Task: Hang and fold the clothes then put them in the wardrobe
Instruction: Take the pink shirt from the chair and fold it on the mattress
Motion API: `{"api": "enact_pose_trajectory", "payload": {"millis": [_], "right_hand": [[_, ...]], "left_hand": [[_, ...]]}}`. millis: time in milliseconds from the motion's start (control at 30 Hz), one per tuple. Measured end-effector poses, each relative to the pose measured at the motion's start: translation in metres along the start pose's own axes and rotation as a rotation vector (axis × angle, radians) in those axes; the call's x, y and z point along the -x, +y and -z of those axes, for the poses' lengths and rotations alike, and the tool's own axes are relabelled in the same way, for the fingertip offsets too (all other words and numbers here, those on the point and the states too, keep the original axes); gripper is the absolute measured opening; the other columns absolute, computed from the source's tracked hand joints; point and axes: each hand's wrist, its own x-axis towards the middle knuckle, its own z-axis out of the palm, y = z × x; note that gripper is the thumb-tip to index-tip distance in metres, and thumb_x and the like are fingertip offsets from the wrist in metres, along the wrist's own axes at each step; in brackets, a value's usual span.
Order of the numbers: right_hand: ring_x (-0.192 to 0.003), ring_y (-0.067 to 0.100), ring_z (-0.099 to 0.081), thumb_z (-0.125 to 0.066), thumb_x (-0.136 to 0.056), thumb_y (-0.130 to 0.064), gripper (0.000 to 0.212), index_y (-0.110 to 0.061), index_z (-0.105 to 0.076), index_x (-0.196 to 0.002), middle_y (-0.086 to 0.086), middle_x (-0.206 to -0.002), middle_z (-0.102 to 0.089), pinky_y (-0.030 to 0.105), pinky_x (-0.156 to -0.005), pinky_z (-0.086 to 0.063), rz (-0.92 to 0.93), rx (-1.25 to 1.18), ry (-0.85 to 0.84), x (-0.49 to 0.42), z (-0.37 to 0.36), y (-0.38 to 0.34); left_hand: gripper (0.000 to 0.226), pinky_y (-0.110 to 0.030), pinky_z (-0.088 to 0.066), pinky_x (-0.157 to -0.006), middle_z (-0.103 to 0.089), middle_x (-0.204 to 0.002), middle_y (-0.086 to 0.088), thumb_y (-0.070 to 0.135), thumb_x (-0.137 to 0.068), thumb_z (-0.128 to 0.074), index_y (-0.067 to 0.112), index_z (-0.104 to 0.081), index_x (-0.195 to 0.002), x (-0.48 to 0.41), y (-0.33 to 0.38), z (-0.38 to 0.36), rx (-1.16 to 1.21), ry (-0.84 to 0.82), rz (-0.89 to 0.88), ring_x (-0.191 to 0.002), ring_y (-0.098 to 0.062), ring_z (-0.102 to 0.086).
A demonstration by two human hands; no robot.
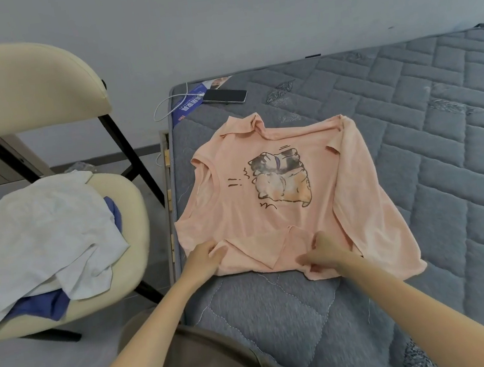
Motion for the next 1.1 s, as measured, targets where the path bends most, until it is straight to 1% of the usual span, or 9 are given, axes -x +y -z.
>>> {"api": "enact_pose_trajectory", "payload": {"millis": [100, 200, 367, 467, 533, 700, 867, 967, 1100], "right_hand": [[-0.074, 0.017, -0.055, -0.052, -0.092, -0.005, 0.008, 0.001, -0.049, -0.097, 0.011, -0.085, -0.055, 0.024, -0.06, -0.047, 0.038, -0.021, -0.002, 0.004, 0.015, 0.0], [-0.061, 0.015, -0.048, -0.047, -0.097, -0.01, 0.022, -0.004, -0.051, -0.075, 0.009, -0.07, -0.051, 0.023, -0.055, -0.04, 0.01, -0.057, -0.078, 0.008, 0.028, 0.002], [-0.051, 0.02, -0.051, -0.05, -0.094, -0.015, 0.031, -0.007, -0.045, -0.064, 0.009, -0.058, -0.051, 0.025, -0.049, -0.046, 0.083, 0.414, 0.047, 0.02, 0.029, 0.01], [-0.057, 0.019, -0.049, -0.05, -0.087, -0.005, 0.011, -0.009, -0.04, -0.086, 0.006, -0.072, -0.054, 0.028, -0.046, -0.038, 0.229, 0.742, 0.228, 0.027, 0.019, 0.006], [-0.067, 0.023, -0.046, -0.046, -0.085, 0.001, 0.024, -0.011, -0.034, -0.102, 0.008, -0.092, -0.054, 0.033, -0.051, -0.035, 0.441, 0.837, 0.344, 0.028, 0.01, 0.001], [-0.064, 0.023, -0.05, -0.044, -0.085, -0.003, 0.05, -0.027, -0.031, -0.128, 0.001, -0.082, -0.056, 0.031, -0.052, -0.035, 0.745, 1.081, 0.218, 0.025, -0.015, -0.011], [-0.076, 0.031, -0.062, -0.035, -0.1, -0.025, 0.02, -0.017, -0.042, -0.117, 0.004, -0.087, -0.064, 0.035, -0.062, -0.04, 0.939, 1.248, 0.195, 0.011, -0.021, -0.017], [-0.072, 0.031, -0.062, -0.027, -0.103, -0.031, 0.025, -0.014, -0.045, -0.108, 0.004, -0.084, -0.065, 0.034, -0.061, -0.041, 0.972, 1.218, 0.24, 0.006, -0.021, -0.016], [-0.064, 0.018, -0.057, -0.043, -0.097, -0.04, 0.023, -0.022, -0.05, -0.11, -0.004, -0.07, -0.063, 0.029, -0.055, -0.039, 0.8, 0.681, 0.316, -0.004, -0.027, -0.03]], "left_hand": [[0.034, -0.026, -0.024, -0.056, -0.044, -0.066, 0.003, 0.028, -0.098, -0.046, 0.017, -0.041, -0.065, -0.001, -0.001, 0.0, -0.028, 0.051, -0.014, -0.061, -0.009, -0.038], [0.033, -0.024, -0.026, -0.056, -0.051, -0.069, 0.003, 0.032, -0.097, -0.046, 0.016, -0.047, -0.068, 0.0, 0.001, 0.0, -0.137, 0.032, -0.015, -0.063, -0.008, -0.043], [0.027, -0.023, -0.03, -0.057, -0.054, -0.075, 0.006, 0.038, -0.095, -0.048, 0.021, -0.049, -0.073, 0.01, -0.004, -0.011, -0.299, -0.087, 0.039, -0.07, -0.01, -0.048], [0.027, -0.025, -0.032, -0.058, -0.054, -0.076, 0.008, 0.043, -0.094, -0.046, 0.022, -0.05, -0.078, 0.015, -0.003, -0.013, -0.381, -0.048, 0.034, -0.072, -0.012, -0.05], [0.029, -0.024, -0.032, -0.057, -0.056, -0.077, 0.01, 0.047, -0.094, -0.045, 0.023, -0.051, -0.079, 0.018, -0.001, -0.012, -0.426, -0.004, 0.017, -0.071, -0.01, -0.051], [0.018, -0.032, -0.041, -0.075, -0.056, -0.097, 0.003, 0.037, -0.092, -0.05, 0.02, -0.055, -0.095, 0.018, -0.006, 0.003, -0.389, 0.226, 0.019, -0.098, -0.021, -0.055], [0.056, -0.039, -0.037, -0.091, -0.027, -0.126, -0.011, 0.027, -0.086, -0.062, 0.026, -0.036, -0.136, 0.009, -0.008, 0.012, -0.098, 0.379, 0.172, -0.119, -0.031, -0.029], [0.068, -0.039, -0.032, -0.1, -0.03, -0.132, -0.015, 0.028, -0.086, -0.062, 0.028, -0.028, -0.144, -0.001, -0.008, 0.015, 0.044, 0.383, 0.258, -0.123, -0.034, -0.031], [0.056, -0.039, -0.037, -0.099, -0.034, -0.128, -0.016, 0.028, -0.088, -0.061, 0.026, -0.039, -0.139, -0.012, -0.017, 0.022, 0.113, 0.393, 0.253, -0.116, -0.036, -0.042]]}}
